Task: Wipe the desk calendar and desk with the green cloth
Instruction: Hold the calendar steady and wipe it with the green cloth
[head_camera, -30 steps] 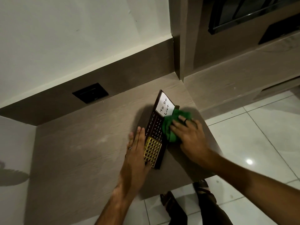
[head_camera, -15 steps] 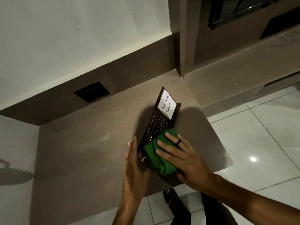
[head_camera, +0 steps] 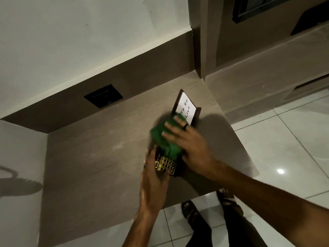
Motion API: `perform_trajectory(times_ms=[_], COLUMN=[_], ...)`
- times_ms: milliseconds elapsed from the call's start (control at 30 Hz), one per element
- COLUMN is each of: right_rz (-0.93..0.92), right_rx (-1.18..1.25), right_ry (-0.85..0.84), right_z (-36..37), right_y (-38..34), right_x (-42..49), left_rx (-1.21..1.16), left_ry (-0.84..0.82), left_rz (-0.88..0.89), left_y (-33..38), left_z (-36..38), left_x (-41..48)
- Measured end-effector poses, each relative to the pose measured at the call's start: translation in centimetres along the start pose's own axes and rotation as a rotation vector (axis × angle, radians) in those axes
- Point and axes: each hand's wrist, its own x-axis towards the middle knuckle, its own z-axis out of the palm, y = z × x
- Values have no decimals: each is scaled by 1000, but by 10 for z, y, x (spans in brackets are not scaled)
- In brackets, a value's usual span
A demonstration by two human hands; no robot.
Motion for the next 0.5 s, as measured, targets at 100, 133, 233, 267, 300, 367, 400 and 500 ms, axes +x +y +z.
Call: perform_trajectory(times_ms=[100, 133, 233, 267, 300, 367, 400, 500], right_rz=[253, 267, 90, 14, -53, -51, 39, 369], right_rx=[-77, -101, -87, -66, -51, -35, -25, -50], right_ry=[56, 46, -99, -161, -185, -121, -67, -1], right_z=[1, 8, 29, 33, 33, 29, 24, 11], right_y=[12, 9, -9, -11, -9, -1, 5, 19], right_x=[-5, -17, -60, -67, -68, -52, -41, -23], left_rx=[40, 43, 35, 34, 33, 32, 48, 87], left_ry=[-10, -8, -6, -4, 0, -8, -20, -38], left_rz=[10, 7, -20, -17, -13, -24, -38, -70], left_y=[4, 4, 4, 3, 2, 2, 2, 4], left_z=[-3, -2, -1, 0, 1, 1, 1, 0], left_x=[0, 0, 0, 0, 0, 1, 2, 1])
